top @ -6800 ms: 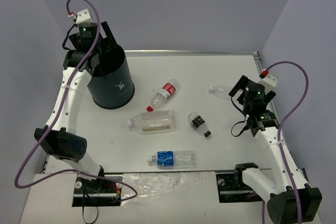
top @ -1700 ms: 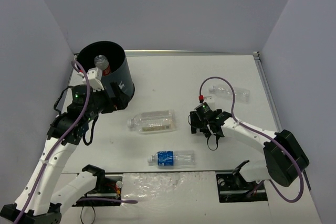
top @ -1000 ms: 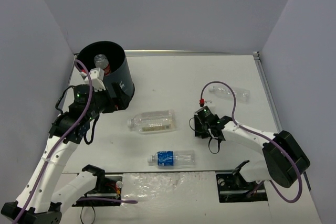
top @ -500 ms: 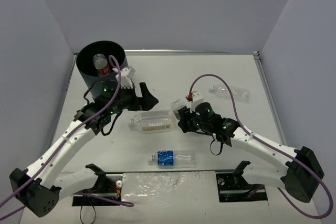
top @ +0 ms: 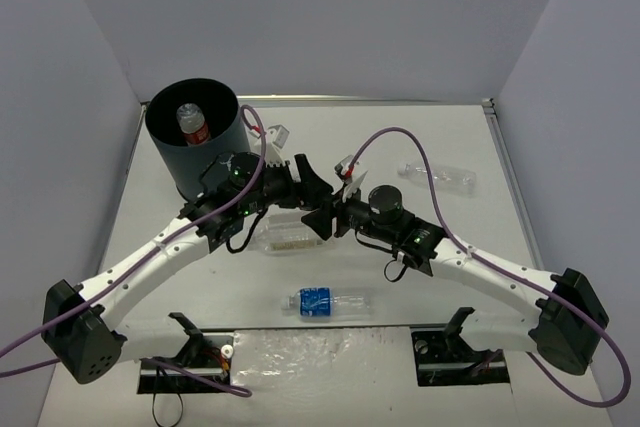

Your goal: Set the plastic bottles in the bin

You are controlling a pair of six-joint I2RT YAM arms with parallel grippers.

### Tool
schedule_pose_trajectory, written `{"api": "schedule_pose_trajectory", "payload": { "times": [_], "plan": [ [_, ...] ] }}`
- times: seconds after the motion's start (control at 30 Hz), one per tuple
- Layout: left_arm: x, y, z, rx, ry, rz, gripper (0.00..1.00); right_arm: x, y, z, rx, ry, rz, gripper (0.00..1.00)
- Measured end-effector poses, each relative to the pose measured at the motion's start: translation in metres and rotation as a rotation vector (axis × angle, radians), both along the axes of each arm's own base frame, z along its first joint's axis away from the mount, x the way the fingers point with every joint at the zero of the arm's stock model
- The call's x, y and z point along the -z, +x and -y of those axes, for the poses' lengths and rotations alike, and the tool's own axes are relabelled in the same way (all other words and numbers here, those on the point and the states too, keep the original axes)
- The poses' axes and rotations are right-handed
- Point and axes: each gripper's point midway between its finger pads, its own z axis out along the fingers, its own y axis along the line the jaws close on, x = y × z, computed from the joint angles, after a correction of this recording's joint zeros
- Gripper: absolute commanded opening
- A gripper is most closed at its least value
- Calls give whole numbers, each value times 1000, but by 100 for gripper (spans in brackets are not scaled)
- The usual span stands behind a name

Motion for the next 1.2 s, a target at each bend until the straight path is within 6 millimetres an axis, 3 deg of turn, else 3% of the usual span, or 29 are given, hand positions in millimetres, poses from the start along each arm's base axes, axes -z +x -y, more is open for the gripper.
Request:
{"api": "schedule_pose_trajectory", "payload": {
  "times": [0.03, 0.13, 0.17, 0.27, 0.3, 0.47, 0.57, 0.67, 0.77, 0.87, 0.93, 1.03, 1.1, 1.2],
  "plan": [
    [0, 0, 1, -3, -2, 1, 26, -3, 0, -1, 0, 13, 11, 11],
    [-4, 0, 4, -12, -22, -2, 3, -9, 1, 1, 8, 34, 36, 24],
    [-5, -1, 4, -14, -24, -2, 0, -10, 0, 3, 13, 37, 41, 36],
    [-12, -3, 3, -28, -41, 3, 0, -18, -3, 7, 22, 56, 55, 89],
    [-15, -3, 1, -38, -42, 13, 0, -21, -3, 8, 27, 63, 56, 99],
    [-30, 8, -26, -160, 16, 63, 0, -22, -5, 18, 66, 52, 28, 100],
    [-60, 22, -49, -263, 72, 132, 0, -8, -3, 30, 133, 2, -17, 100],
    [-117, 43, -87, -411, 105, 240, 0, 3, 7, 59, 297, -52, -56, 100],
    [-187, 61, -148, -626, 86, 362, 0, -1, 22, 104, 514, -60, -69, 100],
    [-223, 68, -210, -836, 100, 423, 11, -5, 40, 147, 703, -44, -79, 100],
    [-225, 75, -246, -957, 162, 427, 13, -1, 56, 184, 841, -39, -107, 100],
    [-220, 89, -280, -1058, 250, 409, 13, 10, 68, 226, 999, -51, -154, 100],
    [-216, 101, -296, -1101, 286, 391, 14, 17, 69, 245, 1067, -63, -180, 100],
    [-186, 131, -308, -1112, 356, 327, 18, 23, 70, 269, 1167, -70, -208, 100]
  ]
}}
